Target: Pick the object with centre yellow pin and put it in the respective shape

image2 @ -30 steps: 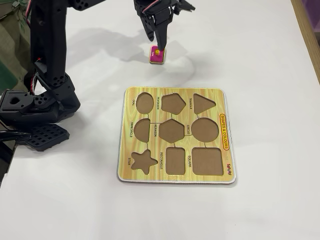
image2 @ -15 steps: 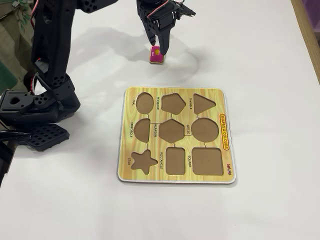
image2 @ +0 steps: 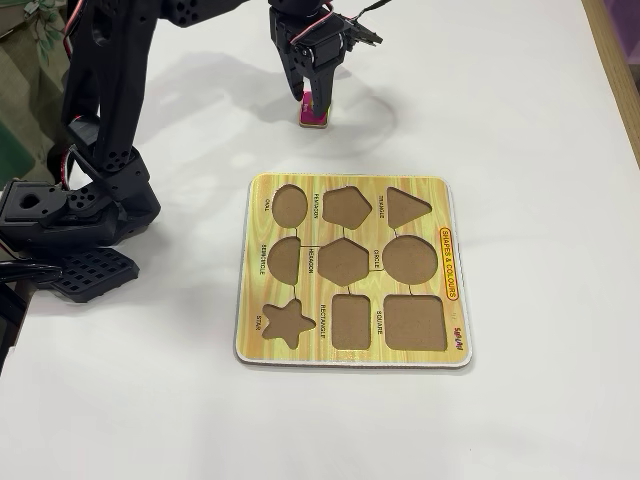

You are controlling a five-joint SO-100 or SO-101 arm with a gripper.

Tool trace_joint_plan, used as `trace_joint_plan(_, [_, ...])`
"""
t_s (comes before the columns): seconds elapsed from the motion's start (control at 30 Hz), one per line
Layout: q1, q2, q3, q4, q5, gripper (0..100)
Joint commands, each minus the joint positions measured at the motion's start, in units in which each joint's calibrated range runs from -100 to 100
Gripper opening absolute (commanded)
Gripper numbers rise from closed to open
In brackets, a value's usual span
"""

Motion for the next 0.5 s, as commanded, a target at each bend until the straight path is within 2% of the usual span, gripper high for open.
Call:
trace_joint_plan(0.0, [0.2,-0.6,-3.0,-1.1,0.3,17])
trace_joint_plan(0.47, [0.6,-0.5,-2.2,-1.2,0.2,17])
